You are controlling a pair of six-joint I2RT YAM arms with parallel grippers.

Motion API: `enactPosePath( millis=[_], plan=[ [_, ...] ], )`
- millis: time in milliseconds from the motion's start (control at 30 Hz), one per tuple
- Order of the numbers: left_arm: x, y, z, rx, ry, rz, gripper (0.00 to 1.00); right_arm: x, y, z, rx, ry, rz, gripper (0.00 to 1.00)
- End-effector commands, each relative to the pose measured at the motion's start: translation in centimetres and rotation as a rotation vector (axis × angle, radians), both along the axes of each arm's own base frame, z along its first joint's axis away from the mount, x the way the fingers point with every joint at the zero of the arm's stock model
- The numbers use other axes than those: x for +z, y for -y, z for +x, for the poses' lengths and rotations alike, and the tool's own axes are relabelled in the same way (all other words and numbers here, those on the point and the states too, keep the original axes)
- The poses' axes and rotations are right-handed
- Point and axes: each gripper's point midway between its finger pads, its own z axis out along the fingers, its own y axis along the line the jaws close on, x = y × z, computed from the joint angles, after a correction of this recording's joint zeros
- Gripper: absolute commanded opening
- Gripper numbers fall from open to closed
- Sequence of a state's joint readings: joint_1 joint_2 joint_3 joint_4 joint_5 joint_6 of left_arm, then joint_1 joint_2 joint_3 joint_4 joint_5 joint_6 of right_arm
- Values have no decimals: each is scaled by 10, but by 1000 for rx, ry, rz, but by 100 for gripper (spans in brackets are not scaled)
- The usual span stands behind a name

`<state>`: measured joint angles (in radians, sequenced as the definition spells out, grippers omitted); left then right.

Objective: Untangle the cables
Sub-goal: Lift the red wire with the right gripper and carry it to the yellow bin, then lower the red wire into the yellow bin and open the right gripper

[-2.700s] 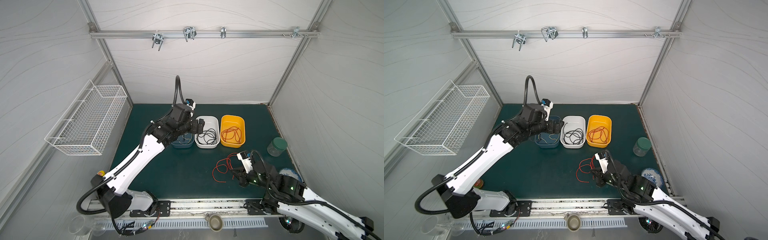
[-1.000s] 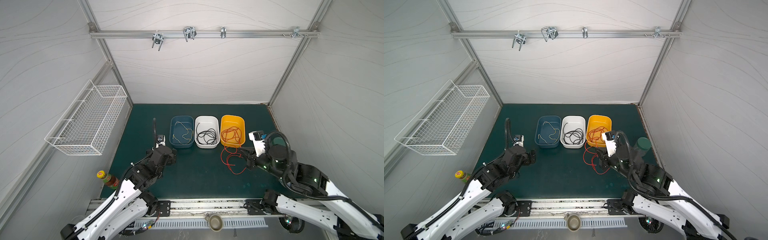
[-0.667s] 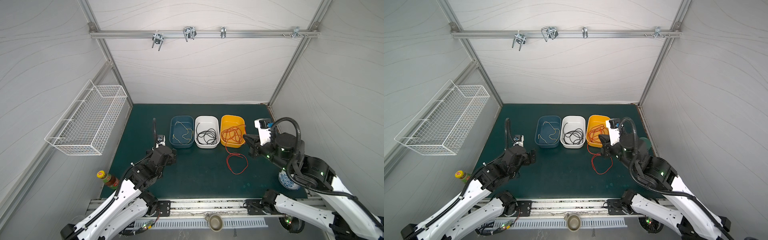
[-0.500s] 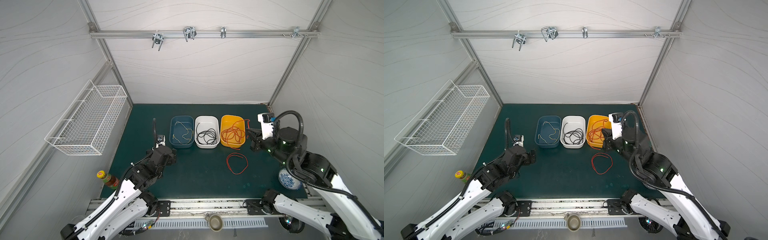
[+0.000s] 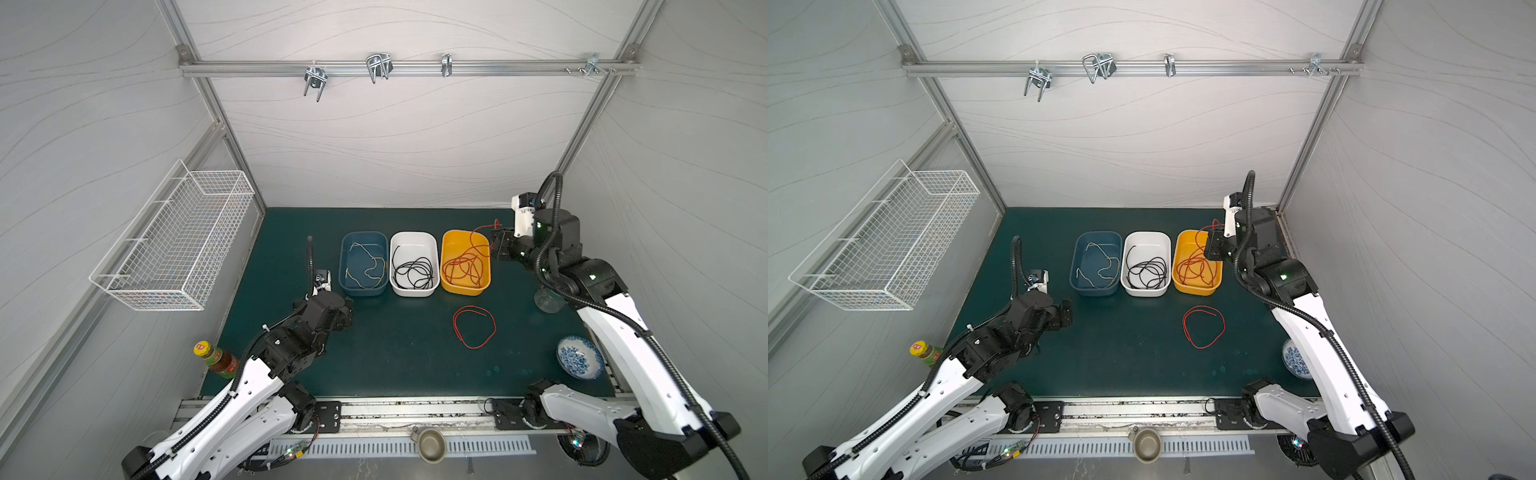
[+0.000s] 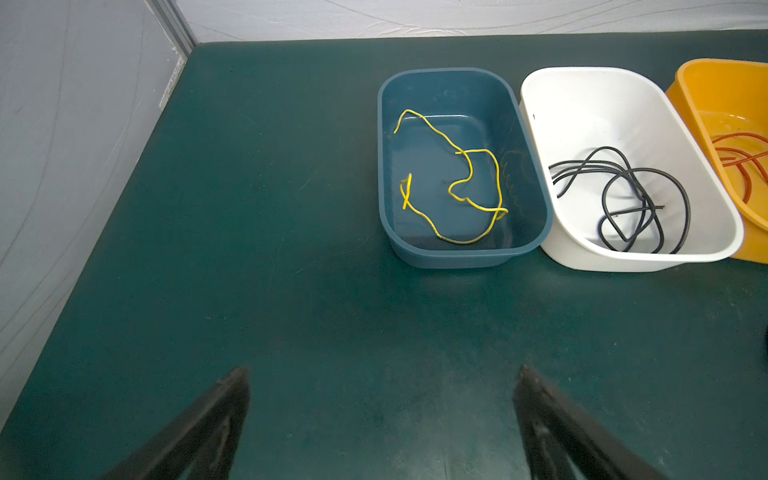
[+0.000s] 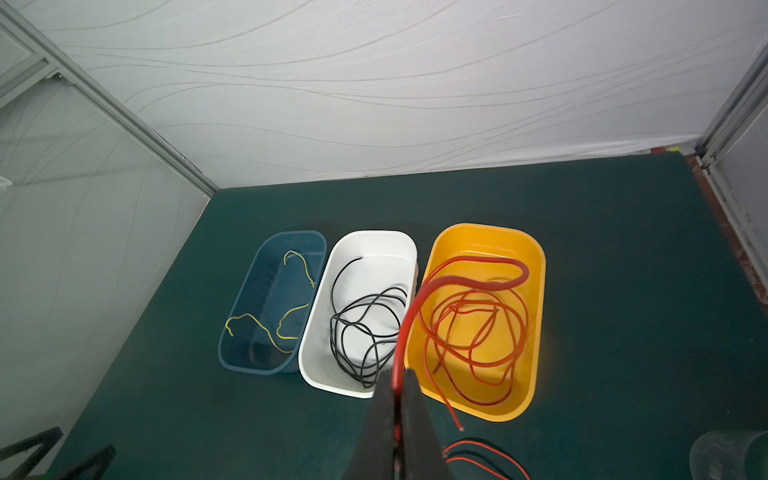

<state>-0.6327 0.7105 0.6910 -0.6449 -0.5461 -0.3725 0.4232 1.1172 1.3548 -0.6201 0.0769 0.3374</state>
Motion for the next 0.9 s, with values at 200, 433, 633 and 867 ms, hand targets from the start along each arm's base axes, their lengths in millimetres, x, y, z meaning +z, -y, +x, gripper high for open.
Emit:
enactPosePath(
  millis=[200,433,633,867],
  plan=[
    [8,0,5,25,40,-31,100,-39,-6,38,-71,-76,31,0],
    [8,1,5,22,43,-33,100,-96,-3,57,-144,-170,22,0],
    [7,1,5,20,40,-33,100,-136,-9,72,-145,-255,12,0],
    [8,1,5,18,47,-38,100,-183,-2,80,-170,-366,24,0]
  ],
)
